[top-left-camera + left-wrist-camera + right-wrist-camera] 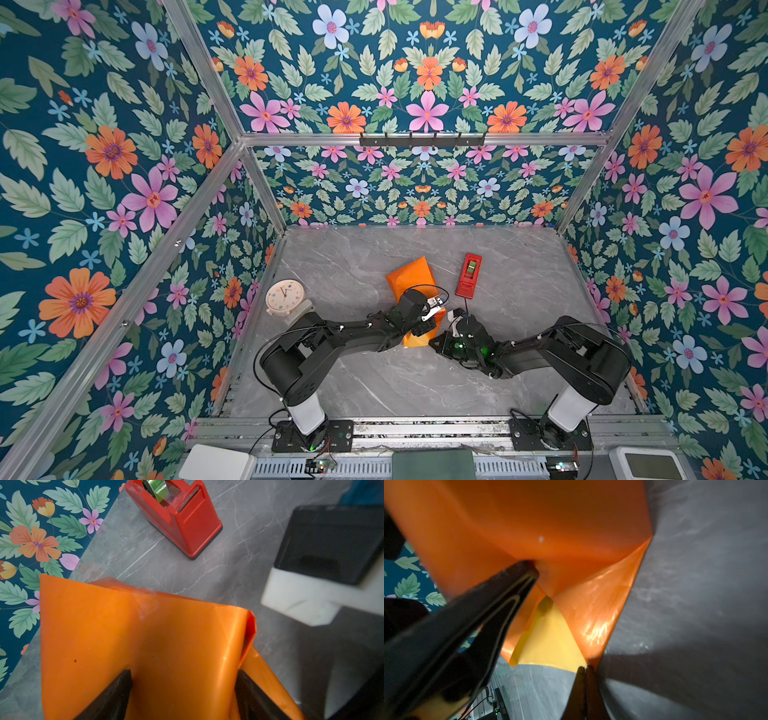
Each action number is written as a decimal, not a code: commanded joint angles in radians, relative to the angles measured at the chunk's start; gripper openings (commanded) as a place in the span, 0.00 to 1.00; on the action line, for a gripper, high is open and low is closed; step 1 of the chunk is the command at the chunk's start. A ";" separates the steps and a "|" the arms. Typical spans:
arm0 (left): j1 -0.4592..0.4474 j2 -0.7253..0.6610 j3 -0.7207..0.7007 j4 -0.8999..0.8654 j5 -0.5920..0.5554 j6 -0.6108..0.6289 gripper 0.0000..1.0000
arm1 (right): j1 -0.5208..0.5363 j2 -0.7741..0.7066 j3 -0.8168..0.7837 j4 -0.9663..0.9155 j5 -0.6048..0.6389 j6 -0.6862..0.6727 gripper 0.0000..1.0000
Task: Wrap a gift box in wrapping paper
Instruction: Fold the wrapping paper around the gift box, then rotate the gift box at the center of the table.
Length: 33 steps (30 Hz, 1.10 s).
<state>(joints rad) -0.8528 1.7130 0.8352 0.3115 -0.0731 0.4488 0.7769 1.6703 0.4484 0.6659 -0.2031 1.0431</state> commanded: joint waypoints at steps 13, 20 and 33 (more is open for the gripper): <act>0.000 -0.177 -0.046 -0.065 0.207 -0.175 0.87 | -0.210 -0.374 0.050 -0.433 -0.024 -0.218 0.09; 0.033 -0.333 -0.174 0.023 0.112 -0.465 0.86 | -0.254 -0.366 0.172 -0.489 -0.037 -0.259 0.29; 0.201 -0.232 -0.184 0.018 0.339 -1.136 0.75 | -0.255 -0.122 0.307 -0.399 -0.185 -0.179 0.49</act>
<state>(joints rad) -0.6559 1.4513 0.6334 0.2619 0.1535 -0.5671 0.5224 1.5383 0.7597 0.2264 -0.3405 0.8368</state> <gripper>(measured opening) 0.760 0.493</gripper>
